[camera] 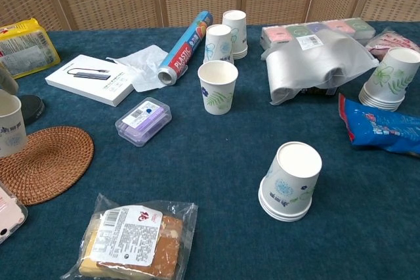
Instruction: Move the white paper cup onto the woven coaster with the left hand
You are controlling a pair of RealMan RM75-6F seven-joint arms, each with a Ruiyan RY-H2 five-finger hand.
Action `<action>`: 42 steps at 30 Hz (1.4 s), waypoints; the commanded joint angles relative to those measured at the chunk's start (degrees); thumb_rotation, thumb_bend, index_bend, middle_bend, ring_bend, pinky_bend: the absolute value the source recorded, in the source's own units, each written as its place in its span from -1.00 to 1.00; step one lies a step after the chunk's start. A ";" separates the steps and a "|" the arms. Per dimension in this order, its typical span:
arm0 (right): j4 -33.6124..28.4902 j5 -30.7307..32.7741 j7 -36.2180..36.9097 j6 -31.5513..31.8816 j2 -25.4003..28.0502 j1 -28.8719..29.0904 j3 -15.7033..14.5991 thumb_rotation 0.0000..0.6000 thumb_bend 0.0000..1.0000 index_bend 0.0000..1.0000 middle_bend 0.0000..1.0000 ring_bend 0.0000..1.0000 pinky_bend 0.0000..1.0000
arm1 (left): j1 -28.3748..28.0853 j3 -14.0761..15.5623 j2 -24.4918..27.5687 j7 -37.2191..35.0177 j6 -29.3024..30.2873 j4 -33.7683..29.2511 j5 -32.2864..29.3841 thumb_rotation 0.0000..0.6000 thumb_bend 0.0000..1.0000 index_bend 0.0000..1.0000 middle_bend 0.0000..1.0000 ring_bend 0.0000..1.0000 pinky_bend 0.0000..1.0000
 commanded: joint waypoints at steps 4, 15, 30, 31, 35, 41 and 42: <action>0.15 0.25 0.30 0.13 0.20 -0.16 -0.14 1.00 -0.49 -1.00 -1.00 -1.00 -1.00 | 0.47 -0.35 -1.76 -1.02 -0.95 1.40 0.22 1.00 -0.26 -0.36 -0.44 -0.35 0.07; 0.41 0.27 0.90 -0.05 0.21 -0.05 -0.43 1.00 -0.50 -1.00 -1.00 -1.00 -1.00 | 0.86 -0.59 -3.54 -2.13 -2.28 2.56 1.33 1.00 -0.26 -0.36 -0.44 -0.36 0.04; 0.36 0.28 1.31 0.61 0.57 -0.59 -0.88 1.00 -0.49 -1.00 -1.00 -1.00 -1.00 | 0.62 -1.44 -5.15 -3.80 -3.25 4.81 2.92 1.00 -0.26 -0.36 -0.46 -0.38 0.03; 0.34 0.25 1.33 0.65 0.57 -0.61 -0.90 1.00 -0.49 -1.00 -1.00 -1.00 -1.00 | 0.59 -1.46 -5.29 -3.79 -3.31 5.07 3.05 1.00 -0.26 -0.37 -0.47 -0.39 0.03; 0.26 0.22 1.24 0.86 0.64 -0.66 -0.87 1.00 -0.49 -1.00 -1.00 -1.00 -1.00 | 0.49 -1.51 -5.86 -4.18 -3.83 5.89 3.19 1.00 -0.26 -0.39 -0.52 -0.44 0.01; 0.12 0.22 1.20 0.97 0.72 -0.71 -0.91 1.00 -0.49 -1.00 -1.00 -1.00 -1.00 | 0.60 -1.39 -5.98 -4.35 -4.57 6.17 2.88 1.00 -0.26 -0.47 -0.62 -0.61 -0.22; 0.11 0.25 1.21 0.97 0.74 -0.72 -0.90 1.00 -0.50 -1.00 -1.00 -1.00 -1.00 | 0.64 -1.36 -5.89 -4.40 -4.65 6.07 2.82 1.00 -0.26 -0.52 -0.66 -0.66 -0.29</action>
